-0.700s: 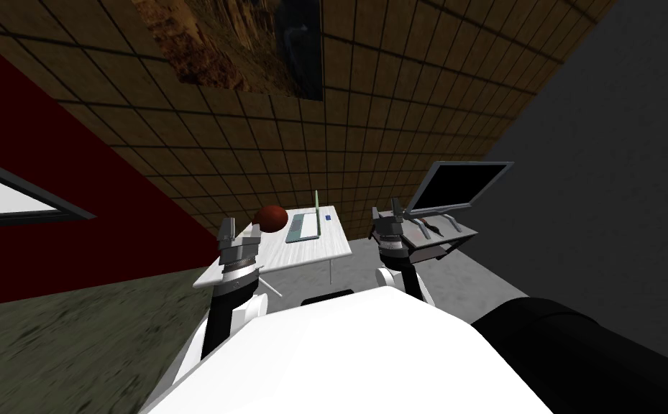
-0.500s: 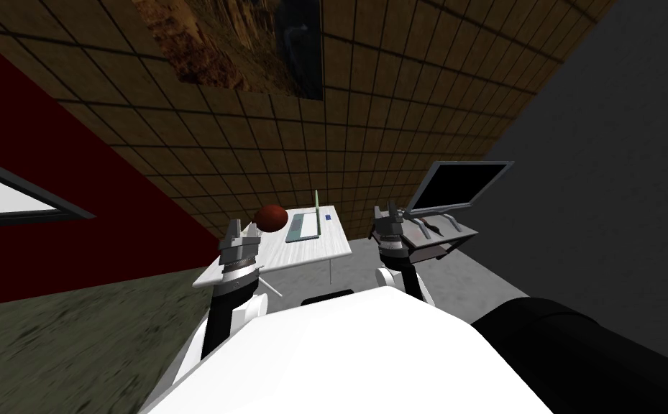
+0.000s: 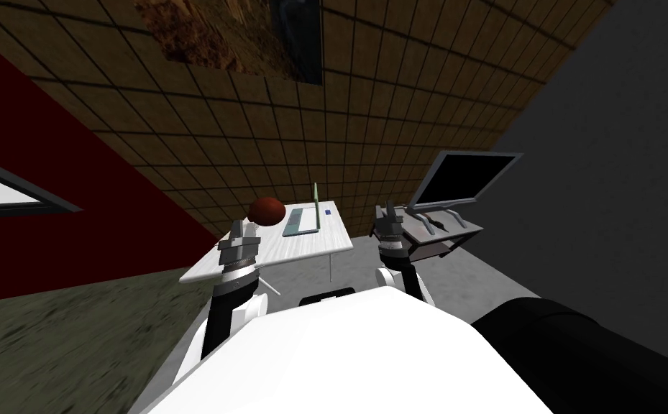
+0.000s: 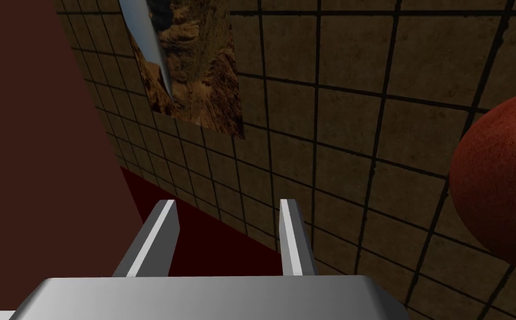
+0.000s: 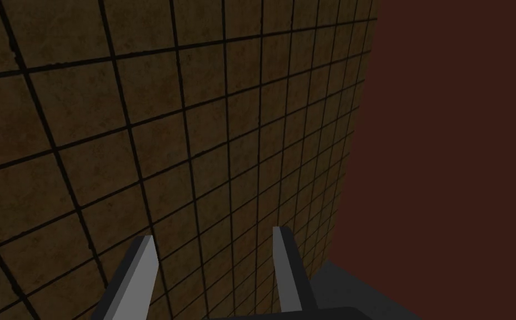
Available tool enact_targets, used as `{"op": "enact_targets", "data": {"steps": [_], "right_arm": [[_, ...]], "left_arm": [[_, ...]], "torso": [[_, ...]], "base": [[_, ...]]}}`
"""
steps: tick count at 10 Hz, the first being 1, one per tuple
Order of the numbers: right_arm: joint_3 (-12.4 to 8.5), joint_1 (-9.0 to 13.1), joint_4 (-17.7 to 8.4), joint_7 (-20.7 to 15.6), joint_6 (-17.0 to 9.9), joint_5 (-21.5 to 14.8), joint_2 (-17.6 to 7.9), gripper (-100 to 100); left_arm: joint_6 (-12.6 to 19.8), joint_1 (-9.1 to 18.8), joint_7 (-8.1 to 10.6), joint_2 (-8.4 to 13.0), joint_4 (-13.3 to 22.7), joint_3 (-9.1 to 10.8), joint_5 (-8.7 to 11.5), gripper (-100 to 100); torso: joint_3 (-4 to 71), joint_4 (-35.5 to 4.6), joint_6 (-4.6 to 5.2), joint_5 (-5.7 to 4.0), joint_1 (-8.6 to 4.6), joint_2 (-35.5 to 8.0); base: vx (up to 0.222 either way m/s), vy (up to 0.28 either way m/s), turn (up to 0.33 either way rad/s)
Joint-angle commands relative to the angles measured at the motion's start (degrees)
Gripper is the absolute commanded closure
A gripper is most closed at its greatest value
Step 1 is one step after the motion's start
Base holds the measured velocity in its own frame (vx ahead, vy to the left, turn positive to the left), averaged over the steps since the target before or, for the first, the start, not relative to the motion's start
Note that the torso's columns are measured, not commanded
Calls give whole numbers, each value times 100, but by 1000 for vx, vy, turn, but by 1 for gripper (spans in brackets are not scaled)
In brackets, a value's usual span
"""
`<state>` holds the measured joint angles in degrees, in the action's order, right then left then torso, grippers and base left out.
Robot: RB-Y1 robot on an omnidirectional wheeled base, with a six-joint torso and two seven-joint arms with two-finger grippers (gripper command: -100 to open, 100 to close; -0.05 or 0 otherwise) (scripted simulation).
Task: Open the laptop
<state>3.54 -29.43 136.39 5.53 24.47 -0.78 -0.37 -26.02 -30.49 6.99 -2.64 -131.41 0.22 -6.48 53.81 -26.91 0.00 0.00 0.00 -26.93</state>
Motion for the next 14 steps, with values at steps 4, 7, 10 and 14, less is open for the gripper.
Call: {"op": "enact_targets", "data": {"steps": [4, 7, 10, 14], "right_arm": [[0, 0, -2, 0, 0, 0, 0, 0], [0, -1, -3, 0, -1, 0, 0, 0], [1, -1, -3, 0, -1, 0, 1, 0], [1, 0, -3, 0, -1, 0, 1, 0]], "left_arm": [[169, 104, 45, 441, 3, -10, 55, -100], [413, 255, 109, 818, 3, -30, 140, -100], [913, 577, 247, 1116, -6, -83, 336, -100], [1562, 983, 421, 1257, -31, -165, 597, -100]], "torso": [[2932, -1458, 0, 0, -1, -1462], [3074, -1535, 0, 0, -2, -1535], [3076, -1537, 0, -3, -8, -1535], [3076, -1537, 0, 1, 6, -1536]], "base": [[1, -9, 4], [-5, -34, 5], [-6, -76, 8], [-14, -82, 3]]}}
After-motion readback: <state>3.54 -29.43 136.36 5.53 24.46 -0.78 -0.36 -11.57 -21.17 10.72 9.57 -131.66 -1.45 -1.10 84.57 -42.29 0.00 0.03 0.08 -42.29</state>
